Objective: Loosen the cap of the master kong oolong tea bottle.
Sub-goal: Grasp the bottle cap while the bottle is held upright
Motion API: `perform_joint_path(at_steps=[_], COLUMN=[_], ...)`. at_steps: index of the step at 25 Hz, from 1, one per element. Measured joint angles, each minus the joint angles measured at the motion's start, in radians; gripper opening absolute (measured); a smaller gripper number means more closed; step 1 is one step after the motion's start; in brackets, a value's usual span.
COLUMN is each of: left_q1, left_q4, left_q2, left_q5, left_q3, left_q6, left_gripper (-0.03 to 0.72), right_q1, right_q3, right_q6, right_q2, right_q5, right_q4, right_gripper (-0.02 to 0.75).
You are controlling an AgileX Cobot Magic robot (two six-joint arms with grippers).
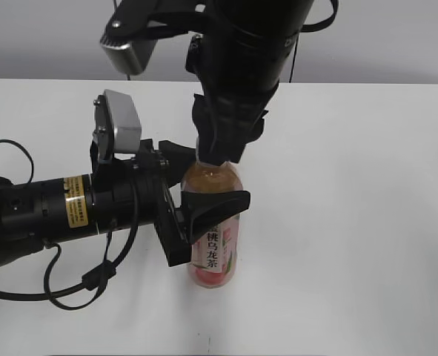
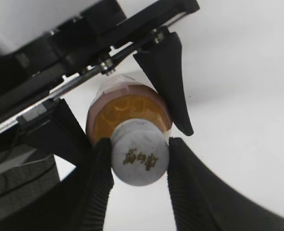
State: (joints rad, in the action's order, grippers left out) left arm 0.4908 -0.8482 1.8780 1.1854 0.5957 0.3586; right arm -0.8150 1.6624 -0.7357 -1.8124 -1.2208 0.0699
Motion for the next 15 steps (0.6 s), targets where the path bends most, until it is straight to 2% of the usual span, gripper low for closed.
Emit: perform_joint_path(at_steps=[7, 15], left_q1=[0.002, 0.002], left_q4=[-0.001, -0.001], left_q2=[0.0, 0.0], left_q5=[0.0, 0.0], left_q3=[0.0, 0.0], left_q6=[-0.001, -0.001], left_gripper=[0.459, 0.458], right_q1=[0.0, 0.0], right_q3=[0.0, 0.0], right_q6=[-0.392, -0.681], right_q2=[0.0, 0.0], right_q5=[0.001, 0.003], right_q4=[0.0, 0.0], right_gripper=[0.275, 0.275])
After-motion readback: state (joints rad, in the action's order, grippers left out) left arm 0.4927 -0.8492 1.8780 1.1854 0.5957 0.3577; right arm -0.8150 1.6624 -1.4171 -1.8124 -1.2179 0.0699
